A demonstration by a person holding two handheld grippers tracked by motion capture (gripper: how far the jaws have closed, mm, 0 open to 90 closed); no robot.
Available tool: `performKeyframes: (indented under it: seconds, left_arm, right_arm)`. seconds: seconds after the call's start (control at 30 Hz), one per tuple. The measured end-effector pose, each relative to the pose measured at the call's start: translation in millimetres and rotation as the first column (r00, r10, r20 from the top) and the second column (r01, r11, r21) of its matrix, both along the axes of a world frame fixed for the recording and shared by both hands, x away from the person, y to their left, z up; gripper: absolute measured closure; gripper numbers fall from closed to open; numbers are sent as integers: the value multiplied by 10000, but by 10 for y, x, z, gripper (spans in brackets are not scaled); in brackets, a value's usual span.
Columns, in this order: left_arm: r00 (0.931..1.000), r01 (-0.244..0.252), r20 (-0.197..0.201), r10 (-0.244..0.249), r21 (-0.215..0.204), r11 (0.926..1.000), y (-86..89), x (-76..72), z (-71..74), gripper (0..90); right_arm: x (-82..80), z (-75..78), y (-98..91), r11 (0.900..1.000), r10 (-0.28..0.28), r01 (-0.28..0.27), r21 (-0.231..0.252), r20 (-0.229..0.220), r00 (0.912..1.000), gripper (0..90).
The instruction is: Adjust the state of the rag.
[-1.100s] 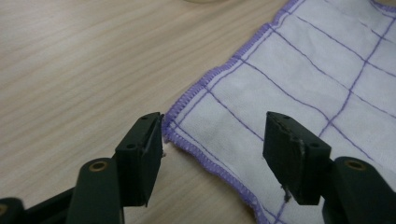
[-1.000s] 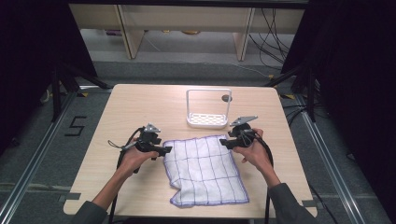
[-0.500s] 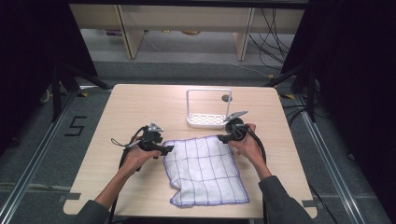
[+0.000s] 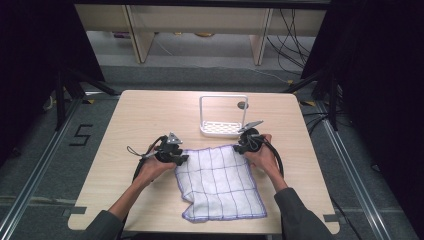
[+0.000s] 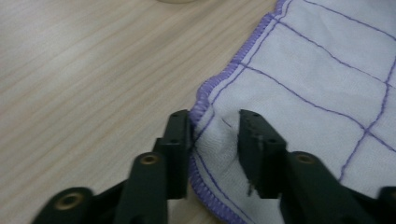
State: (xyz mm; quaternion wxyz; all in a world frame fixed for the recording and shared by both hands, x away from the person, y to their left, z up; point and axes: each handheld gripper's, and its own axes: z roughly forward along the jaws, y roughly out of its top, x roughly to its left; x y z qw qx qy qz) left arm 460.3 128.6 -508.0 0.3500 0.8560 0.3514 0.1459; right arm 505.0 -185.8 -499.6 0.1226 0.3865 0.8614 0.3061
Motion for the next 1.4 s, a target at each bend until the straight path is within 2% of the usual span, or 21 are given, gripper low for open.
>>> performKeyframes:
  seconds: [0.07,0.17,0.27,0.3,0.47,0.5,0.6,0.67,0.7,0.73,0.77,0.8,0.83,0.87,0.93,1.03,1.1,1.13,1.2,1.27,1.4]
  left_arm:
    - [9999,103,67,-103,-68,9999,4,11,-4,773]
    - [10000,43,87,-40,-384,9993,42,36,13,821]
    - [9997,81,234,-68,-543,9985,78,49,94,830]
    - [9994,119,320,-101,-563,9983,86,53,130,830]
    - [9975,336,635,-299,-576,9978,52,94,290,828]
    - [9972,357,686,-310,-685,9970,46,109,329,828]
    - [9949,442,959,-309,-1393,9893,22,106,502,828]
    - [9905,827,1202,-670,-1311,9879,3,72,636,827]
    - [9880,916,1353,-745,-1249,9879,-1,63,696,827]
    - [9870,956,1404,-786,-1191,9883,6,72,743,827]
    - [9874,802,1450,-636,-1119,9905,19,103,763,828]
    - [9874,802,1450,-636,-1119,9905,19,103,763,829]
    - [9923,484,1188,-338,-1220,9914,36,163,753,829]
    - [9932,506,1110,-347,-1437,9883,40,169,754,828]
    - [9912,693,1213,-522,-1414,9875,31,146,770,826]
    - [9876,953,1364,-778,-1269,9873,30,92,792,824]
    - [9861,1022,1433,-847,-1195,9876,44,44,798,822]
    - [9853,1120,1428,-938,-1250,9858,52,16,799,823]
    - [9834,1181,1525,-981,-1280,9847,64,-49,796,821]
    - [9817,1270,1578,-1064,-1270,9837,75,-107,785,819]
    - [9798,1342,1659,-1120,-1291,9825,102,-219,764,815]
  right_arm:
    - [-7,10,-11,10000,-11,11,17,-254,9997,803]
    - [-26,12,-18,9999,-52,53,135,-78,10000,846]
    - [-47,89,-54,9997,-3,0,257,133,9999,857]
    - [-65,143,-63,9993,-58,57,371,34,10000,858]
    - [-145,370,-126,9949,127,-192,990,660,9977,858]
    - [-154,404,-142,9945,193,-288,1011,943,9954,858]
    - [-185,539,-210,9924,219,-347,1177,1084,9939,858]
    - [-186,607,-261,9906,227,-426,1300,1512,9882,858]
    - [-215,645,-273,9889,72,-271,1464,1344,9909,858]
    - [-205,678,-307,9890,234,-465,1402,1623,9865,858]
    - [-230,699,-313,9882,100,-338,1496,1573,9875,858]
    - [-233,716,-334,9881,108,-368,1491,1715,9851,859]
    - [-233,729,-365,9892,132,-392,1415,1797,9836,858]
    - [-246,738,-377,9879,68,-327,1515,1685,9857,858]
    - [-264,741,-401,9874,142,-442,1519,1932,9811,858]
    - [-322,758,-422,9864,175,-459,1581,1769,9841,858]
    - [-380,772,-430,9855,177,-476,1630,1802,9835,858]
    - [-389,784,-449,9855,355,-676,1557,2007,9790,858]
    - [-460,805,-454,9849,387,-689,1586,1858,9818,858]
    - [-509,812,-459,9844,541,-874,1529,2097,9763,858]
    - [-614,811,-447,9843,720,-1019,1443,1993,9773,857]
